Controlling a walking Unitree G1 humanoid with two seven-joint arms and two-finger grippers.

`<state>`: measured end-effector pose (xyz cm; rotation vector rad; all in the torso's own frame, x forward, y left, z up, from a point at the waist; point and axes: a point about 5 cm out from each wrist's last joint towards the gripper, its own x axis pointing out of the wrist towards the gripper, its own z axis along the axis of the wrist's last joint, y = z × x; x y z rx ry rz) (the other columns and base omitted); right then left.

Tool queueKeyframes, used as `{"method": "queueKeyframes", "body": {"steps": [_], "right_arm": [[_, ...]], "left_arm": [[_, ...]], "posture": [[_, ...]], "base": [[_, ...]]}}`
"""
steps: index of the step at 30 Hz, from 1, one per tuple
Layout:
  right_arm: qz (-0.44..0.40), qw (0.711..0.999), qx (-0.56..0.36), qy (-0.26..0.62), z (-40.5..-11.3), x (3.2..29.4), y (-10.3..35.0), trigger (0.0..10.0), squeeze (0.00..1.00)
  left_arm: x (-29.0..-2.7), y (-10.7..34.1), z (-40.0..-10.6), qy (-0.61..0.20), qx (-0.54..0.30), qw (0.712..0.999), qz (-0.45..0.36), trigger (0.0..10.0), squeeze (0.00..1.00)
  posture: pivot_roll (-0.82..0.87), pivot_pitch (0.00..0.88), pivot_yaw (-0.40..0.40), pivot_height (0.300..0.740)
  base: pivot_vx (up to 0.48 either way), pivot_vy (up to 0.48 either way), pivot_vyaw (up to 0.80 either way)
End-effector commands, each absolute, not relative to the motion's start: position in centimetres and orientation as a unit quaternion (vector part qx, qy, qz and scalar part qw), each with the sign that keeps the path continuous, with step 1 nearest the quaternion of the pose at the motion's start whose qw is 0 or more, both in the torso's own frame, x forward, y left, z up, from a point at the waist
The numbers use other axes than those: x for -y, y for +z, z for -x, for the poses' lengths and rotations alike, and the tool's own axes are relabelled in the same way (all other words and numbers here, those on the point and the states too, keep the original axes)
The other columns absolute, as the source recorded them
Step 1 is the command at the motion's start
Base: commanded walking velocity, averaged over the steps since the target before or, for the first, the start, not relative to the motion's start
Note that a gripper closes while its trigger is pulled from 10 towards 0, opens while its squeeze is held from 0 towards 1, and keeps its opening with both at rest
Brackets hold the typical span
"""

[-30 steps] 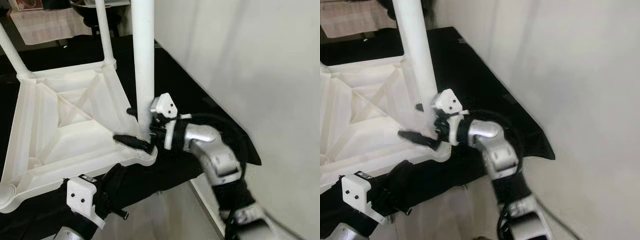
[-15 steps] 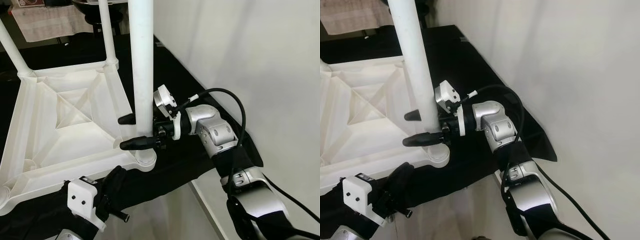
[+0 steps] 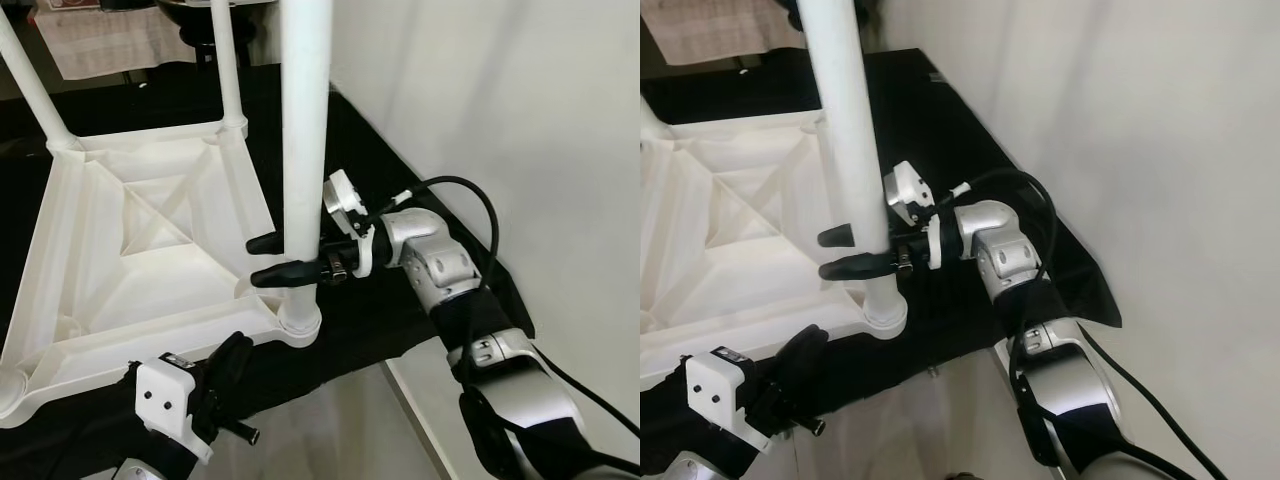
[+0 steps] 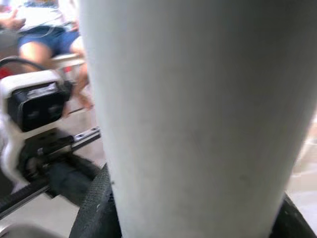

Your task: Building children table

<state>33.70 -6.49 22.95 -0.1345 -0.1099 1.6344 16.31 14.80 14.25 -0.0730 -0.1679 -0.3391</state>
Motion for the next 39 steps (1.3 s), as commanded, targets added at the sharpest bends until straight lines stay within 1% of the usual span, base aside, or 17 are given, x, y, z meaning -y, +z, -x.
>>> {"method": "queueKeyframes", "body": {"steps": [1, 3, 4, 6, 18, 19, 21, 22, 23, 26, 27, 31, 33, 34, 35, 36, 39], "right_arm": [[0.055, 0.756, 0.041, 0.651, -33.3, 8.4, 22.1, 0.0, 0.00], [0.042, 0.791, 0.029, 0.609, -33.0, 8.5, 21.4, 0.0, 0.00], [0.040, 0.891, 0.015, 0.452, -33.1, 8.5, 20.0, 0.0, 0.00], [0.032, 0.959, -0.006, 0.282, -31.9, 9.0, 18.2, 0.0, 0.00], [0.020, 0.934, 0.004, 0.357, -31.3, 6.0, 18.5, 0.0, 0.00], [0.026, 0.929, 0.001, 0.369, -31.1, 5.7, 18.7, 8.1, 0.00], [0.026, 0.929, 0.001, 0.369, -31.1, 5.7, 18.7, 8.1, 0.00], [0.038, 0.923, 0.001, 0.382, -31.2, 5.6, 19.1, 10.0, 0.00], [0.048, 0.914, 0.001, 0.403, -31.3, 5.6, 19.7, 10.0, 0.49], [0.054, 0.908, 0.001, 0.416, -31.5, 5.6, 20.2, 10.0, 0.49], [0.057, 0.890, -0.002, 0.451, -31.7, 5.5, 20.5, 10.0, 1.00], [0.066, 0.801, 0.028, 0.595, -32.0, 5.4, 22.0, 10.0, 1.00], [0.071, 0.778, 0.037, 0.623, -32.0, 5.4, 22.1, 10.0, 0.87], [0.073, 0.762, 0.037, 0.643, -32.0, 5.3, 22.1, 10.0, 0.29], [0.073, 0.762, 0.037, 0.643, -32.0, 5.3, 22.1, 10.0, 0.29], [0.085, 0.740, 0.039, 0.666, -32.3, 5.2, 22.1, 10.0, 0.00], [0.087, 0.730, 0.034, 0.677, -32.3, 5.1, 22.0, 10.0, 0.00]], "left_arm": [[-14.9, 14.4, -16.2, -0.169, 0.083, 0.981, 0.035, 10.0, 0.00], [-14.9, 14.4, -16.2, -0.169, 0.083, 0.981, 0.035, 10.0, 0.00], [-15.1, 14.4, -16.2, -0.170, 0.083, 0.981, 0.034, 10.0, 0.00], [-15.2, 14.4, -16.3, -0.170, 0.082, 0.981, 0.033, 10.0, 0.00], [-15.3, 14.1, -16.4, -0.172, 0.079, 0.982, 0.029, 10.0, 0.00], [-15.4, 14.1, -16.4, -0.169, 0.079, 0.982, 0.028, 10.0, 0.00], [-15.4, 14.1, -16.4, -0.169, 0.079, 0.982, 0.028, 10.0, 0.00], [-15.4, 14.1, -16.4, -0.166, 0.080, 0.982, 0.028, 10.0, 0.00], [-15.3, 14.1, -16.4, -0.165, 0.080, 0.983, 0.028, 10.0, 0.00], [-15.3, 14.1, -16.4, -0.165, 0.080, 0.983, 0.028, 10.0, 0.00], [-15.2, 14.1, -16.4, -0.166, 0.079, 0.982, 0.028, 10.0, 0.00], [-15.1, 14.1, -16.4, -0.169, 0.080, 0.982, 0.030, 10.0, 0.00], [-15.0, 14.1, -16.4, -0.170, 0.080, 0.982, 0.030, 10.0, 0.00], [-15.0, 14.2, -16.4, -0.169, 0.081, 0.982, 0.030, 10.0, 0.00], [-15.0, 14.2, -16.4, -0.169, 0.081, 0.982, 0.030, 10.0, 0.00], [-14.9, 14.2, -16.3, -0.169, 0.081, 0.982, 0.030, 10.0, 0.00], [-14.9, 14.3, -16.2, -0.168, 0.081, 0.982, 0.030, 10.0, 0.00]], "posture": [[-0.11, 0.155, -0.078, 0.740], [-0.11, 0.155, -0.077, 0.740], [-0.12, 0.155, -0.075, 0.740], [-0.11, 0.155, -0.061, 0.740], [-0.09, 0.127, -0.049, 0.740], [-0.09, 0.122, -0.052, 0.740], [-0.09, 0.122, -0.052, 0.740], [-0.08, 0.120, -0.053, 0.740], [-0.08, 0.118, -0.056, 0.740], [-0.08, 0.118, -0.056, 0.740], [-0.08, 0.117, -0.057, 0.740], [-0.08, 0.122, -0.058, 0.740], [-0.07, 0.124, -0.059, 0.740], [-0.07, 0.127, -0.061, 0.740], [-0.07, 0.127, -0.061, 0.740], [-0.07, 0.132, -0.061, 0.740], [-0.06, 0.136, -0.062, 0.740]], "base": [[0.000, 0.000, 0.00], [0.000, 0.000, 0.00], [0.000, 0.000, 0.00], [0.000, 0.000, 0.00], [0.000, 0.000, 0.00], [0.000, 0.000, 0.00], [0.000, 0.000, 0.00], [0.000, 0.000, 0.00], [0.000, 0.000, 0.00], [0.000, 0.000, 0.00], [0.000, 0.000, 0.00], [0.000, 0.000, 0.00], [0.000, 0.000, 0.00], [0.000, 0.000, 0.00], [0.000, 0.000, 0.00], [0.000, 0.000, 0.00], [0.000, 0.000, 0.00]]}}
